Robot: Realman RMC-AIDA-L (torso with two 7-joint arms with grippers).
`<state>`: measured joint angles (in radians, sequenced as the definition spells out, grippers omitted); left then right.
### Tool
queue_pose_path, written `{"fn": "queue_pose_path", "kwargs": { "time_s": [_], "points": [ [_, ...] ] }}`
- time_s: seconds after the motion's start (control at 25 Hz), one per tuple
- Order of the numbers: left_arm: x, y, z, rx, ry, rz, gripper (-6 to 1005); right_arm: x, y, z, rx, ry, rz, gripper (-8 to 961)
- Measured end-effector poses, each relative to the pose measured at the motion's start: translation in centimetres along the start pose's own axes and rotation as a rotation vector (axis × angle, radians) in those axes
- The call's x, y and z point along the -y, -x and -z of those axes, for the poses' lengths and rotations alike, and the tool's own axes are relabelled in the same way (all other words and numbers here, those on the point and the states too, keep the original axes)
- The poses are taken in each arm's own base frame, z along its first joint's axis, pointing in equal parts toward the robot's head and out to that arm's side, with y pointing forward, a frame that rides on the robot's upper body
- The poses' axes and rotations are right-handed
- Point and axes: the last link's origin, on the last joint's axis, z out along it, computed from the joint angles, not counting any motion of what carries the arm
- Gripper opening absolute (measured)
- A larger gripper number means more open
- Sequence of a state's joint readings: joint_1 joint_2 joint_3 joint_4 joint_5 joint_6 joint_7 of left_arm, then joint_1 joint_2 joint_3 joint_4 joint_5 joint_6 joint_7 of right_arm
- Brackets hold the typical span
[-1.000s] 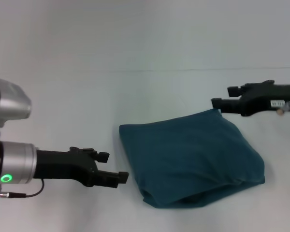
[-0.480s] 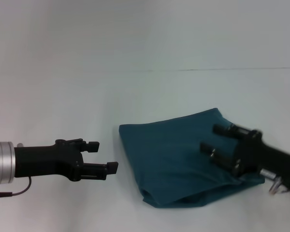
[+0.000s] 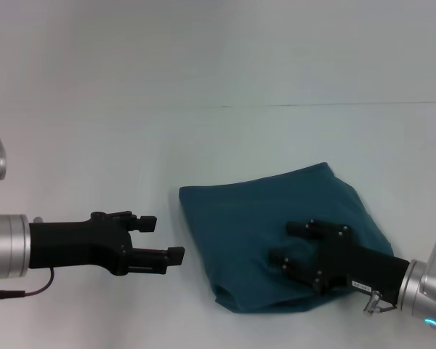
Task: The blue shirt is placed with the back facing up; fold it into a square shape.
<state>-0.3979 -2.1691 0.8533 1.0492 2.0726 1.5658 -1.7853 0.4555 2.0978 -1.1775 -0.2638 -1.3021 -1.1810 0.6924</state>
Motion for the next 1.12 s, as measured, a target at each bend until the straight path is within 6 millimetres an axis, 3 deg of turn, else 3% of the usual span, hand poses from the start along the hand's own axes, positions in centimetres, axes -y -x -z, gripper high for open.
{"fn": "queue_pose_path", "kwargs": {
  "time_s": [0.28, 0.4, 0.6, 0.76, 0.88, 0.92, 1.12],
  "points": [
    [0.0, 0.2, 0.1, 0.001, 0.000, -0.002, 867, 0.2, -0.8, 0.3, -0.048, -0.014, -0.019, 589],
    [0.0, 0.1, 0.0, 0.001, 0.000, -0.004, 865, 0.2, -0.1, 0.6, 0.002, -0.004, -0.017, 589],
    [-0.1, -0.2, 0.0, -0.005, 0.005, -0.010, 863, 1.3, 3.5, 2.3, 0.196, 0.001, -0.032, 589],
    [-0.1, -0.8, -0.2, -0.017, 0.014, 0.002, 860, 3.2, 6.8, 5.0, 0.267, -0.015, -0.055, 590],
    [0.2, -1.8, -0.5, -0.006, 0.011, 0.073, 859, 4.8, 9.5, 7.4, 0.234, -0.019, -0.071, 590],
    [0.3, -2.2, -0.8, 0.007, 0.006, 0.106, 858, 5.5, 11.2, 8.9, 0.178, -0.014, -0.070, 590],
    [1.2, -4.3, -1.9, 0.112, -0.039, 0.340, 855, 6.0, 14.4, 11.1, -0.032, 0.020, -0.043, 591]
  ]
}}
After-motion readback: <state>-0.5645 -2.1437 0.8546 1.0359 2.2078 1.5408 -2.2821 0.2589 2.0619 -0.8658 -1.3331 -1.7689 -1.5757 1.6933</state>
